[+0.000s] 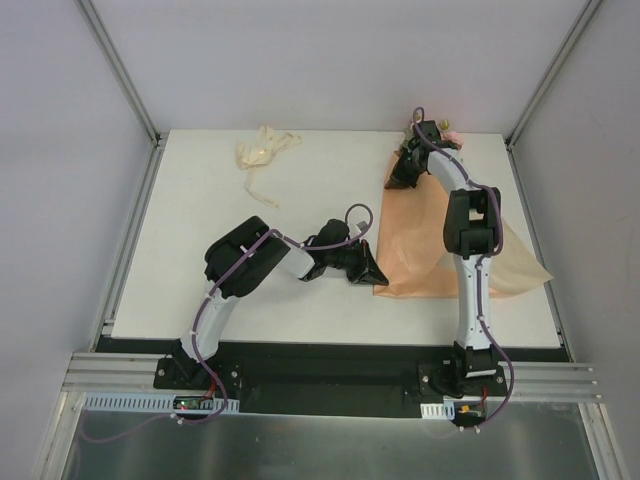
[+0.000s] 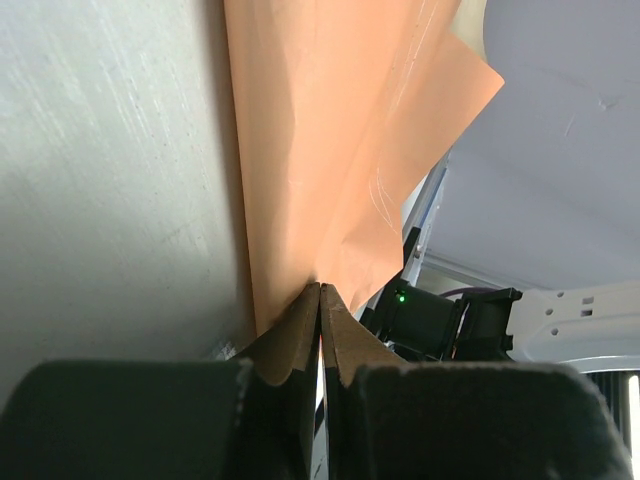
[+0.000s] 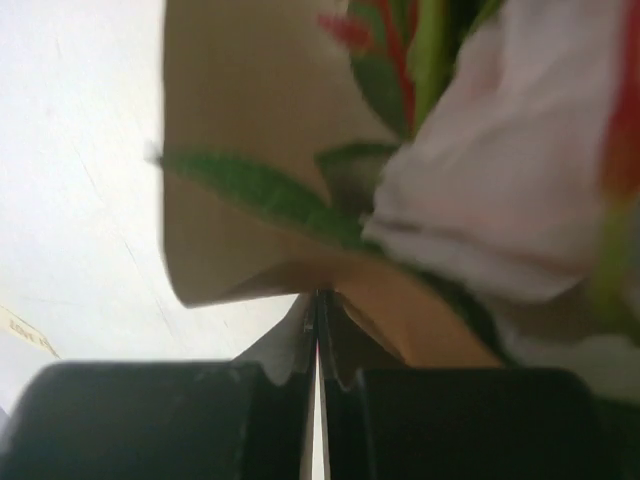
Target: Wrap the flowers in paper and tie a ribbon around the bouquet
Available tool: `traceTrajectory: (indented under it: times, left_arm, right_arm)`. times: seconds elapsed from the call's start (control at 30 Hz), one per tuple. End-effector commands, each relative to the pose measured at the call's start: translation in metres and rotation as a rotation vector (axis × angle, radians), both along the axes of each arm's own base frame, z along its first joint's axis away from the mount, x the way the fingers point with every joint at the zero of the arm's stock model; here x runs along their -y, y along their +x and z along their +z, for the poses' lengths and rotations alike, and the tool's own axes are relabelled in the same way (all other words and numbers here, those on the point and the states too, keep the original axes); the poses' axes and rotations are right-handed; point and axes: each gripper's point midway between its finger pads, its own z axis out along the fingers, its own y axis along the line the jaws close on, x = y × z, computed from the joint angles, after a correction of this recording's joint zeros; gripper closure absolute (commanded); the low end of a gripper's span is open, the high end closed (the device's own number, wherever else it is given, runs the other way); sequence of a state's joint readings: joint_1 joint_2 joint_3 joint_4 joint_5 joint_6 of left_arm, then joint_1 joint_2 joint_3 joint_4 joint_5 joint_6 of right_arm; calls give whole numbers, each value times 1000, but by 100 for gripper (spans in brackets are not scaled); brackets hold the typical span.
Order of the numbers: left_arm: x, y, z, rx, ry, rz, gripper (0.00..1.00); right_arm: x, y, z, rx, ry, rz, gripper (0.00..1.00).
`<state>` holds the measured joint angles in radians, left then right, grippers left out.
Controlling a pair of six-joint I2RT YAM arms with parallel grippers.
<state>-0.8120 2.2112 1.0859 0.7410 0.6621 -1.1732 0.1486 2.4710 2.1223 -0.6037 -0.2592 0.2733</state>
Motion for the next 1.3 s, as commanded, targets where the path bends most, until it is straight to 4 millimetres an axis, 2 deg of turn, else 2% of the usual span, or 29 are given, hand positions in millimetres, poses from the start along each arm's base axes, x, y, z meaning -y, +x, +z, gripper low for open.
traceTrajectory:
  times: [0.0, 0.03, 0.07, 0.1, 0.2, 0.27, 0.3, 0.33, 0.37, 0.53, 0.63, 0.7, 0.8, 0.83, 0.87, 0.93, 0.97, 1.0, 1.03, 1.07, 1.1, 1.17, 1.2, 1.23, 1.27]
  left_arm:
    - [-9, -5, -28, -22, 83, 29, 100]
    - [-9, -4, -28, -23, 84, 31, 100]
    - [-8, -5, -27, -21, 81, 29, 100]
    - [-9, -4, -26, -21, 79, 29, 100]
    - [-8, -5, -24, -22, 75, 26, 100]
    - [-9, -6, -24, -24, 76, 23, 100]
    - [-9, -6, -24, -23, 74, 19, 100]
    - [-8, -7, -24, -22, 74, 16, 100]
    - [-9, -8, -24, -27, 73, 11, 100]
    - [-10, -12, -21, -32, 68, -2, 100]
    - [-9, -11, -18, -20, 64, -10, 100]
    - [-10, -10, -20, -11, 84, -23, 100]
    - [-5, -2, -9, 27, 72, -34, 100]
    - [-4, 0, -6, 33, 71, -36, 100]
    - [-3, 1, -1, 41, 66, -41, 100]
    - [-1, 0, 7, 56, 51, -59, 98]
    - [0, 0, 14, 69, 39, -67, 94]
    - [0, -1, 17, 82, 37, -80, 93]
    - [2, 0, 26, 98, 25, -94, 91]
    - [1, -2, 25, 100, 38, -118, 89]
    - [2, -2, 28, 101, 39, -129, 88]
    - [4, -3, 40, 117, 18, -156, 82]
    - [6, -4, 44, 118, 13, -167, 80]
    - [9, -3, 55, 133, -6, -178, 78]
    - [10, -5, 59, 130, -11, -196, 76]
  right_arm:
    - [21, 22, -13, -17, -15, -98, 99]
    - [21, 27, -12, -6, -7, -98, 99]
    - [21, 30, -20, -14, -1, -107, 99]
    - [23, 39, -12, 12, 7, -120, 99]
    - [21, 54, -16, 44, 61, -146, 99]
    - [9, 73, -4, 114, 126, -129, 99]
    - [2, 75, -20, 101, 151, -119, 99]
    - [-3, 88, -2, 159, 172, -106, 99]
    - [-5, 90, -6, 162, 168, -110, 99]
    - [5, 109, -9, 224, 147, -203, 99]
    - [6, 126, -3, 277, 180, -234, 99]
    - [6, 134, 10, 333, 184, -227, 99]
    - [7, 136, 50, 394, 195, -200, 99]
    - [5, 132, 67, 411, 199, -164, 99]
    - [7, 128, 109, 458, 204, -149, 98]
    - [7, 107, 135, 451, 197, -106, 93]
    - [9, 93, 190, 534, 181, -69, 91]
    - [13, 78, 192, 501, 156, -61, 89]
    - [15, 68, 207, 511, 143, -51, 84]
    - [20, 57, 226, 527, 130, -43, 82]
    - [30, 37, 255, 532, 132, -52, 80]
    - [45, 8, 257, 466, 132, -69, 72]
    - [49, -14, 286, 499, 144, -59, 68]
    - [56, -31, 262, 417, 133, -71, 66]
    - [63, -48, 257, 381, 126, -82, 63]
